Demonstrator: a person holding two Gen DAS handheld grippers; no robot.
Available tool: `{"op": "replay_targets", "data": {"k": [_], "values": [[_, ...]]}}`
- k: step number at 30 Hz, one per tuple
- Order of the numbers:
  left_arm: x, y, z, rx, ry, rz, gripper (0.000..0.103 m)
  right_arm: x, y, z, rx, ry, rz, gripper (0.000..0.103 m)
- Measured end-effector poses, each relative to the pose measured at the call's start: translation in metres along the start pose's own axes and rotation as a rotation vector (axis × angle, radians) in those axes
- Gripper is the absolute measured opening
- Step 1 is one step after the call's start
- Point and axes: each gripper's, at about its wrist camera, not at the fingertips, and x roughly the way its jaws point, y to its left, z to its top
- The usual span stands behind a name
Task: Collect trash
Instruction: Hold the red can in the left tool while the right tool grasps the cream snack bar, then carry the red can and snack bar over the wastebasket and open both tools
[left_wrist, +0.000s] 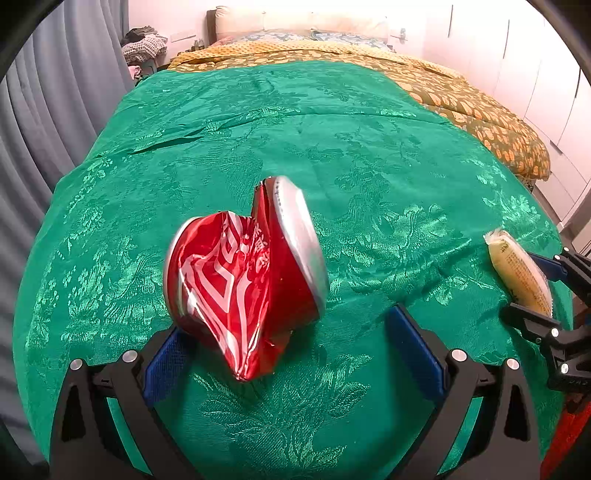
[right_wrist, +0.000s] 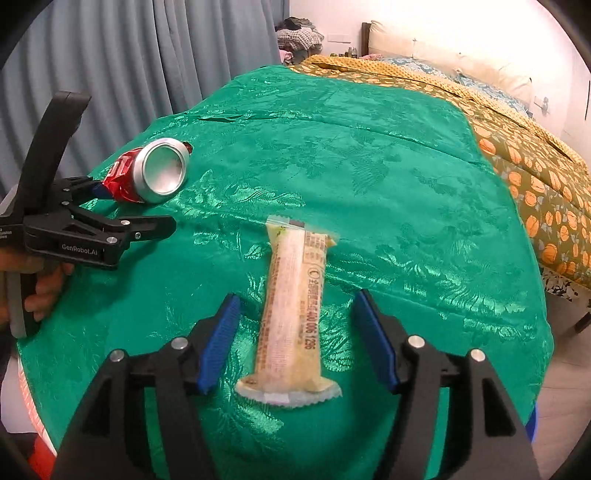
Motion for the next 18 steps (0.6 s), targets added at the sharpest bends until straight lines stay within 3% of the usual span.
{"op": "replay_targets", "data": {"k": [3,8,12,15,18], "values": [[-0.003,0.005,-0.001,-0.014,-0.010,-0.027,0.098,-0.001,-0.003,0.000,0.012,0.004,0.020,0.064],[-0.032,0.047,-0.021,-0.112,-0.071,-0.165,0.098,-0.018,-0.021,0.003,0.115,0.092,0.148,0.063],[-0.040,0.053,-0.017,-0.188,-0.096,-0.210,0.098,-0.024,-0.021,0.011,0.084,0.151,0.148,0.056],[-0.029,0.036,0.001,-0.203,-0.077,-0.177,0.098,-0.019,-0.016,0.018,0.055,0.188,0.139,0.055],[-0.015,0.022,0.015,-0.179,-0.062,-0.065,0.098,-0.012,-0.008,0.026,0.012,0.217,0.121,0.054]]}}
